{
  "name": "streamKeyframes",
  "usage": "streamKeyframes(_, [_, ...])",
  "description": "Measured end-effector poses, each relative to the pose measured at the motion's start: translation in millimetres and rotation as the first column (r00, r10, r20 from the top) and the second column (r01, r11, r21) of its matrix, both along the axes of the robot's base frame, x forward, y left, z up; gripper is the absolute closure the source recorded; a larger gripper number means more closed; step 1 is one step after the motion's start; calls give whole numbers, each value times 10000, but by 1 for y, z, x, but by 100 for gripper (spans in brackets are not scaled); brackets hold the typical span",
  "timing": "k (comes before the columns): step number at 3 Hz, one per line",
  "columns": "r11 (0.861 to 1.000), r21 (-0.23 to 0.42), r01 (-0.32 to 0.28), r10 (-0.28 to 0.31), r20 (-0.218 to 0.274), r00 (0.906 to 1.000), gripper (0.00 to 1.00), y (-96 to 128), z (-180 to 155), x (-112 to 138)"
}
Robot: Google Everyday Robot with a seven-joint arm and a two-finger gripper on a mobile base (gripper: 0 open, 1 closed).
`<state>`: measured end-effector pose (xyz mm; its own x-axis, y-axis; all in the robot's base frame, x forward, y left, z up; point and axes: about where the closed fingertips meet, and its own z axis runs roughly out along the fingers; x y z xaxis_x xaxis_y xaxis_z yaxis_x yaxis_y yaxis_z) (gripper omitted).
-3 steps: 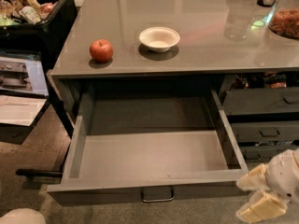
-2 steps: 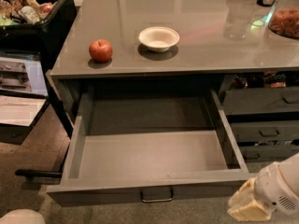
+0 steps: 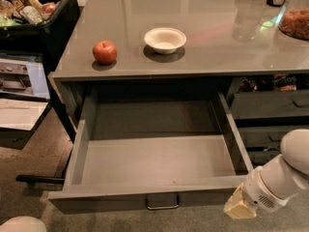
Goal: Close top drawer
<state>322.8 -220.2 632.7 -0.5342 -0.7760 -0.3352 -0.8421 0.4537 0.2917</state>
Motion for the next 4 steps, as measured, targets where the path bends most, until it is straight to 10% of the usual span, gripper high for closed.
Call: streamKeyframes(4, [9967,-803,-114,173,731,9972,0,0,6,53])
